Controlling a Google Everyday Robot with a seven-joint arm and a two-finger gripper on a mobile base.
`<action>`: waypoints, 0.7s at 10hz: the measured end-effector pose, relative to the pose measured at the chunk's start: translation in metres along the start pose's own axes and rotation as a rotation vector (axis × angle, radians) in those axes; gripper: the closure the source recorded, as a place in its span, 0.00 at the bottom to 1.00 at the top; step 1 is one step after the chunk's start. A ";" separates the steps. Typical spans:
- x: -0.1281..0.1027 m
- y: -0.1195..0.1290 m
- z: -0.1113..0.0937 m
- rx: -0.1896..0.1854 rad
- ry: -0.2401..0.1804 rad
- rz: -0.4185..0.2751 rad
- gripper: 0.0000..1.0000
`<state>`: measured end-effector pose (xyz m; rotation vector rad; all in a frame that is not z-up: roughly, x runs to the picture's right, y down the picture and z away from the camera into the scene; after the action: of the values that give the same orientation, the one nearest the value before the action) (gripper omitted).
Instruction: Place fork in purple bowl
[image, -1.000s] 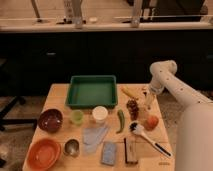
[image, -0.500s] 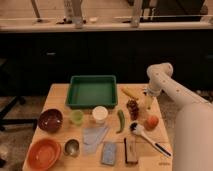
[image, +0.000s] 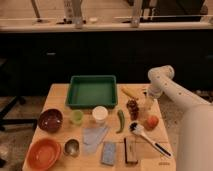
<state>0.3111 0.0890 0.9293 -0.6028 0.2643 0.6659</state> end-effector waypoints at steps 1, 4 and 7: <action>-0.002 0.001 0.002 -0.006 -0.003 -0.005 0.20; -0.003 -0.003 0.008 -0.019 -0.007 -0.021 0.20; 0.000 -0.009 0.014 -0.037 -0.039 -0.024 0.20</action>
<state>0.3177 0.0916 0.9450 -0.6273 0.2087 0.6598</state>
